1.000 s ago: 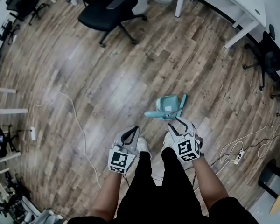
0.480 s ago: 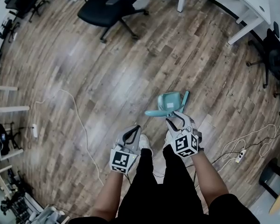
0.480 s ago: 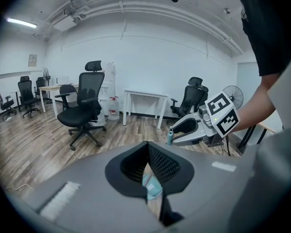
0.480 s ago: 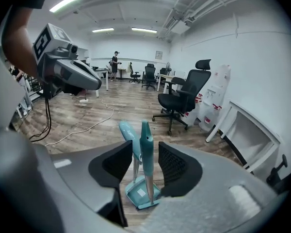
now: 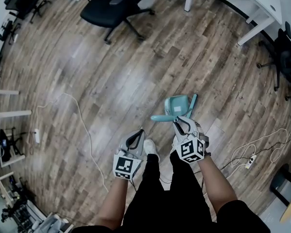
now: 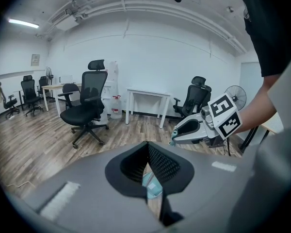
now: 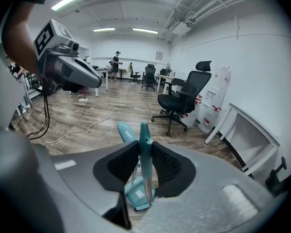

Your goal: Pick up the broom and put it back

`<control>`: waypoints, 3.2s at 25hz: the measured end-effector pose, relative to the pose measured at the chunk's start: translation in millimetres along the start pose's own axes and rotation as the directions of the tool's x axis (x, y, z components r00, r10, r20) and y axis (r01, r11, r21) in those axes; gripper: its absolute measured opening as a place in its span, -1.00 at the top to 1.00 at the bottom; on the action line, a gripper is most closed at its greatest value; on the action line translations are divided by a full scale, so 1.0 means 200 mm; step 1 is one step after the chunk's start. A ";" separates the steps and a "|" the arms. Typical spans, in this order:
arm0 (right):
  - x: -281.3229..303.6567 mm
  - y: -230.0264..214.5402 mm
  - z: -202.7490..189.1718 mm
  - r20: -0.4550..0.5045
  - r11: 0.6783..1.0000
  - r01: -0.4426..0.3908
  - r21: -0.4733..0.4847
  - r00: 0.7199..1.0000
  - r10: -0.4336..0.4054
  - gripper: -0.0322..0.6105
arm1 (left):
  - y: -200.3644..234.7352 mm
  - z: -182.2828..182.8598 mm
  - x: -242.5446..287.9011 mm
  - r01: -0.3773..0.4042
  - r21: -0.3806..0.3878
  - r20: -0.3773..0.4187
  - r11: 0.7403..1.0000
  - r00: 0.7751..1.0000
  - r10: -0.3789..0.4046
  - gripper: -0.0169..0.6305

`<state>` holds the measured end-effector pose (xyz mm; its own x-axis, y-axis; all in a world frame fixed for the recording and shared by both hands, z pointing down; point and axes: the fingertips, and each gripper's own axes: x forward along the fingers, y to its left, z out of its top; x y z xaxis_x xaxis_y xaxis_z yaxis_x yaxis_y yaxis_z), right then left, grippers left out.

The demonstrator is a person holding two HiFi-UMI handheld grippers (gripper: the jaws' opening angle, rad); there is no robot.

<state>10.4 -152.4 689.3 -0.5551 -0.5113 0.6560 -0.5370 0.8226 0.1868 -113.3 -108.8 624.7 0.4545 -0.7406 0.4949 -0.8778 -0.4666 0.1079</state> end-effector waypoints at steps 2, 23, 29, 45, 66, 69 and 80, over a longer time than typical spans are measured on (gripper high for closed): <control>0.00 0.00 0.00 0.000 1.000 -0.001 -0.006 1.000 0.001 0.62 | -0.01 0.00 0.00 0.003 -0.003 -0.003 1.000 1.000 -0.003 0.89; -0.10 -0.04 -0.08 -0.036 0.999 0.038 0.001 0.999 -0.038 0.62 | -0.11 0.03 0.04 0.038 0.026 -0.008 0.999 0.999 -0.038 0.89; -0.17 -0.08 -0.13 -0.043 0.998 0.060 0.019 0.997 -0.060 0.62 | -0.15 0.05 0.05 0.055 0.031 -0.004 0.998 0.998 -0.055 0.89; -0.42 -0.21 -0.15 -0.032 0.990 0.129 0.047 0.991 -0.128 0.62 | -0.26 0.10 0.05 0.088 0.073 0.004 0.993 0.996 -0.089 0.89; -0.94 -0.42 0.43 0.206 0.953 0.279 0.121 0.932 -0.299 0.62 | -0.32 0.57 -0.01 0.097 0.151 0.186 0.984 0.975 -0.125 0.89; -1.01 -0.48 0.53 0.252 0.942 0.307 0.136 0.909 -0.333 0.62 | -0.30 0.63 -0.02 0.092 0.148 0.207 0.985 0.971 -0.121 0.89; -1.24 -0.67 0.79 0.365 0.898 0.389 0.206 0.821 -0.439 0.62 | -0.25 0.91 -0.07 0.081 0.157 0.329 0.984 0.936 -0.129 0.89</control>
<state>120.6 -174.6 386.5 -0.4519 -0.8717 0.1893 -0.8289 0.4888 0.2721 -48.1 -163.1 456.3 0.5881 -0.7916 0.1656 -0.8038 -0.5948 0.0111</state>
